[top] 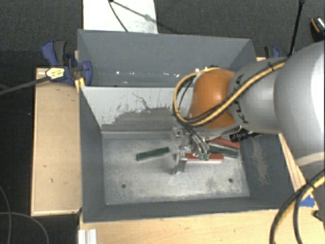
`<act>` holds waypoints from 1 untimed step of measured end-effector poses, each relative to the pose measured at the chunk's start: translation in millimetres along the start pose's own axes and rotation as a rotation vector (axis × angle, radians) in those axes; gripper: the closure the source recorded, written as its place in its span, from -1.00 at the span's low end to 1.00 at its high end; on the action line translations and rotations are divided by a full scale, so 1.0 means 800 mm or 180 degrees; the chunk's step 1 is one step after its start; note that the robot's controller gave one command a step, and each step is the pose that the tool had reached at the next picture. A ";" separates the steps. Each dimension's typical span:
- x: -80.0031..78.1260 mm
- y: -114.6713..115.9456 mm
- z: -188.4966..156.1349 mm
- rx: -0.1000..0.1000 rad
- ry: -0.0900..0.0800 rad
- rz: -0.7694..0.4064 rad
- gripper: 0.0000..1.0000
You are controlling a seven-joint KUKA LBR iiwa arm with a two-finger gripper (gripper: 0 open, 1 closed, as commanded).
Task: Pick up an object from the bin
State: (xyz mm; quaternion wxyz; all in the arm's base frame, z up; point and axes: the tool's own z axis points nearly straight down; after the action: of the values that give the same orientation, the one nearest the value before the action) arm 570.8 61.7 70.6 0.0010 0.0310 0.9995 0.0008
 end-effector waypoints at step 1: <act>-0.020 0.060 0.000 -0.0004 -0.0012 -0.0604 -1.00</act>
Offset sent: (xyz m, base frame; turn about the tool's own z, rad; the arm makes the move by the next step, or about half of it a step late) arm 0.0181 0.0449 -0.0006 -0.1897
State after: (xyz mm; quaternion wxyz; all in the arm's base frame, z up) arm 590.1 108.2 71.1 0.0030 -0.0639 0.9980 0.0012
